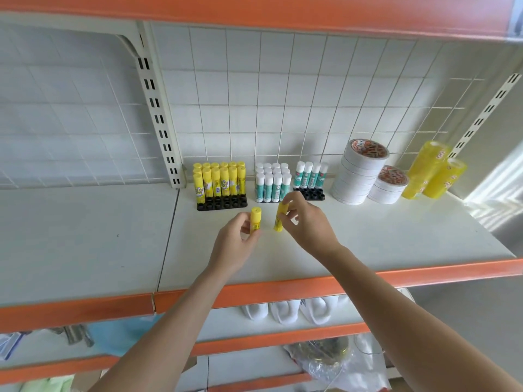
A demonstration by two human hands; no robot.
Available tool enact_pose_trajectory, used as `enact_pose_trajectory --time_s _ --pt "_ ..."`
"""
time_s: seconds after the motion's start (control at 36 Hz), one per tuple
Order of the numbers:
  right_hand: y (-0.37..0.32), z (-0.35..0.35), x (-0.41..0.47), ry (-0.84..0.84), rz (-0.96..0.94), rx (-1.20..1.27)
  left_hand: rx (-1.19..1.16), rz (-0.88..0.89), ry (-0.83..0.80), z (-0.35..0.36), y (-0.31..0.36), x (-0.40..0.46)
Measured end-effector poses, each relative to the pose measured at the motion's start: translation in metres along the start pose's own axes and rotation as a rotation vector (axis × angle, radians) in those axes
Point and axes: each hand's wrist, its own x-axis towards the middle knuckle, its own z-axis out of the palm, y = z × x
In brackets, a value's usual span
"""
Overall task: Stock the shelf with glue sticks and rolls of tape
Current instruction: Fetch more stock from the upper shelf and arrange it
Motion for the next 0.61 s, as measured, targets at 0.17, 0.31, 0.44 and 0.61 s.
enact_pose_trajectory --time_s 0.17,0.31,0.44,0.61 --pt "-0.013 0.013 0.014 -0.053 -0.026 0.008 -0.029 -0.025 0.041 -0.012 -0.002 -0.004" --pt "-0.015 0.022 0.011 -0.041 -0.031 -0.018 -0.029 -0.025 0.08 -0.02 -0.001 -0.006" --pt "-0.014 0.022 0.012 0.094 -0.115 -0.085 -0.048 -0.014 0.097 -0.023 0.0 -0.009" --pt "-0.035 0.013 0.009 0.139 -0.251 0.022 -0.066 -0.011 0.095 -0.022 0.003 -0.011"
